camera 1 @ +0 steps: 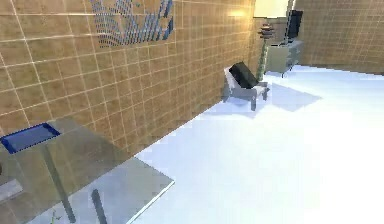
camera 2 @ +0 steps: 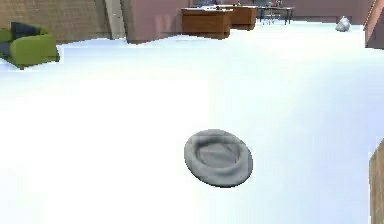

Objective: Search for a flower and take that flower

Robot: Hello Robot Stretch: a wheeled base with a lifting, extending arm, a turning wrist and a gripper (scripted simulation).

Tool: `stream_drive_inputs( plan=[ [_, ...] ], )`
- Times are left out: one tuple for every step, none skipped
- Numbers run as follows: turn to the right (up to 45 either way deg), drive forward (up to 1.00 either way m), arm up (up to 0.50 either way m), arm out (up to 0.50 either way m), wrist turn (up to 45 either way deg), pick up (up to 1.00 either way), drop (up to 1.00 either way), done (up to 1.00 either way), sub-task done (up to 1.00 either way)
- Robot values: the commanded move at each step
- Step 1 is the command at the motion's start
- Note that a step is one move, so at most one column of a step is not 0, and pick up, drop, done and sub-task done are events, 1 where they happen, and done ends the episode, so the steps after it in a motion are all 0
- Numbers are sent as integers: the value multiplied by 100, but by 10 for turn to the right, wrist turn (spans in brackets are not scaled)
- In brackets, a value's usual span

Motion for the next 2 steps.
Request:
stream_drive_inputs(
  plan=[
    [-450, 0, 0, 0, 0, 0, 0, 0, 0],
    [-300, 0, 0, 0, 0, 0, 0, 0, 0]
  ],
)
